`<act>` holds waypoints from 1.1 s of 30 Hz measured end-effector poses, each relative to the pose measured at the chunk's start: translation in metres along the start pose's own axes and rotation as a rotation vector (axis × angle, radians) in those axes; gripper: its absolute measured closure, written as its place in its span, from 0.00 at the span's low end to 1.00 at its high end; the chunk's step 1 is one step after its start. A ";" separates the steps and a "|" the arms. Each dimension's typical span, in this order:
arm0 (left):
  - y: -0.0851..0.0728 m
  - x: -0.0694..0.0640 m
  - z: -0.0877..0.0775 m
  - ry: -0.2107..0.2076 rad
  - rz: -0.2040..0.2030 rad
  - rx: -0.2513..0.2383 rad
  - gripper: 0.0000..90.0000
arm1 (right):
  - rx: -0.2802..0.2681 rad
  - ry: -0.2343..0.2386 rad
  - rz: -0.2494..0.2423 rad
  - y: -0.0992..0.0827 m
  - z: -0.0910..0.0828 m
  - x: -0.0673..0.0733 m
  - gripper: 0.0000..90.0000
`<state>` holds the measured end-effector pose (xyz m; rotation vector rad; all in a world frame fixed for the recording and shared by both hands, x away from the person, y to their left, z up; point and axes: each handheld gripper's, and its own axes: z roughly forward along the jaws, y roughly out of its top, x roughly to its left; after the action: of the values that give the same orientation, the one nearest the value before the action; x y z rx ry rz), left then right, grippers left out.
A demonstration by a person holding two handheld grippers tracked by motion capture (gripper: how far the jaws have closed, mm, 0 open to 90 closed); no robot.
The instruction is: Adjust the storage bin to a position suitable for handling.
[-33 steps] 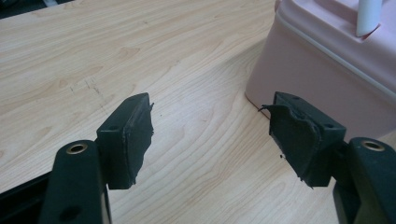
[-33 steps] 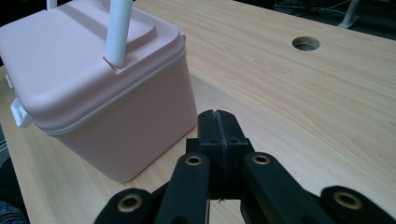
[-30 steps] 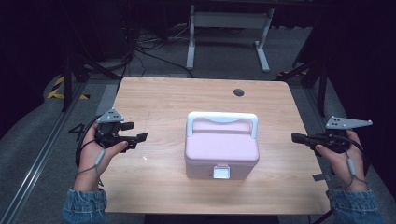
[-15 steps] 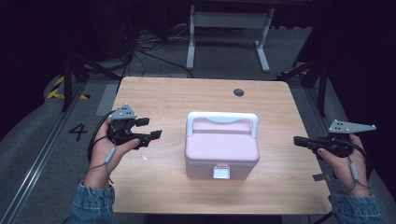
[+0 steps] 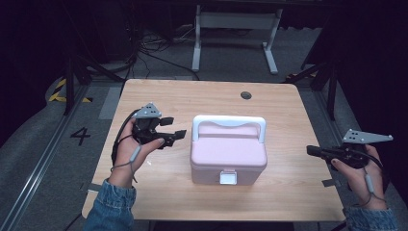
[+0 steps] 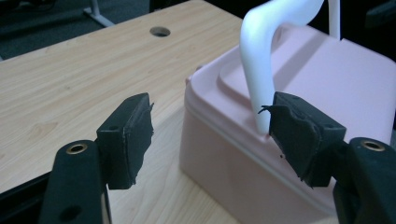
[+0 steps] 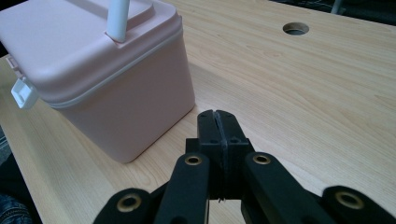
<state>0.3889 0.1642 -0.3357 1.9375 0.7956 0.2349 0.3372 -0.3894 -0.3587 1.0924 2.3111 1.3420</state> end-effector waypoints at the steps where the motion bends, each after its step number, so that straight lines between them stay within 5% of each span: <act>1: 0.001 -0.001 0.003 -0.005 -0.004 -0.007 0.34 | 0.003 -0.004 -0.002 -0.001 0.000 0.000 1.00; 12: 0.006 -0.010 0.032 -0.047 0.004 -0.030 0.33 | 0.009 -0.014 0.004 -0.006 -0.003 0.002 1.00; 15: 0.007 -0.013 0.041 -0.038 0.038 -0.020 0.36 | 0.010 -0.014 0.003 -0.006 -0.003 0.003 1.00; 25: 0.011 -0.024 0.054 -0.068 0.100 -0.046 0.53 | 0.019 -0.007 0.003 -0.006 0.001 0.003 1.00; 33: 0.012 -0.028 0.050 -0.037 0.127 -0.060 0.67 | 0.019 -0.006 0.001 -0.006 0.002 0.003 1.00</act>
<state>0.3965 0.1069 -0.3451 1.9321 0.6346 0.2955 0.3326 -0.3878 -0.3643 1.1024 2.3237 1.3181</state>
